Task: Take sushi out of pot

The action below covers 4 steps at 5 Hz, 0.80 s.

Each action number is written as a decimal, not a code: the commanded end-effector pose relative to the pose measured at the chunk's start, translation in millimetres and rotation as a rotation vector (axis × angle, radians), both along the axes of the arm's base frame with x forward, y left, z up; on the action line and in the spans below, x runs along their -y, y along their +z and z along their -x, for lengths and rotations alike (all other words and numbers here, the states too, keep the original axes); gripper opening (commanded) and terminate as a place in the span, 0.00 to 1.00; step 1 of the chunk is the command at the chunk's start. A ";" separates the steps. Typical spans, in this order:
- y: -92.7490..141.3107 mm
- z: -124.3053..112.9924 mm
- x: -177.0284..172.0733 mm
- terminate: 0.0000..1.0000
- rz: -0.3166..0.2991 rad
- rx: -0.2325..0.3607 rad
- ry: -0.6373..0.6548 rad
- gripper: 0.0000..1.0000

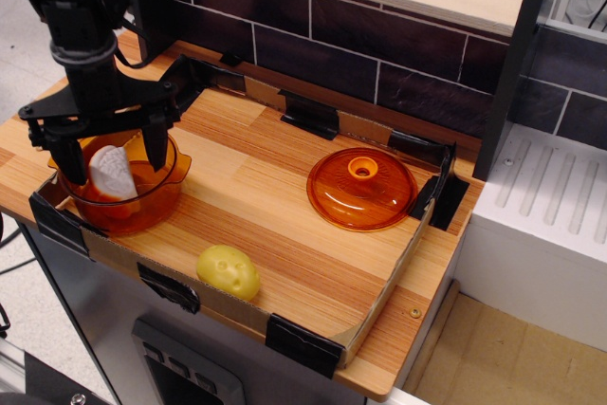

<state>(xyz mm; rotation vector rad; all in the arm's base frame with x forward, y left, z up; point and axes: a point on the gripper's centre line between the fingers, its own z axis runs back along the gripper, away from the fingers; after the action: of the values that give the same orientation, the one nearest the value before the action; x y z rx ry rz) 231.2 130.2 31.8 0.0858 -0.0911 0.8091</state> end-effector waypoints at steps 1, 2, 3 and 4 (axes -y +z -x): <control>2.4 -5.8 -1.1 0.00 -0.062 0.002 0.010 1.00; -3.4 -5.9 -0.5 0.00 -0.071 -0.004 0.007 1.00; -11.0 -5.0 -0.5 0.00 -0.090 -0.010 0.009 1.00; -12.7 -5.7 -0.3 0.00 -0.094 -0.012 0.006 1.00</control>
<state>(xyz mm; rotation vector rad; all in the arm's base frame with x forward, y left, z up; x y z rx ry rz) 233.6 129.9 13.8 0.1783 -0.0980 0.8099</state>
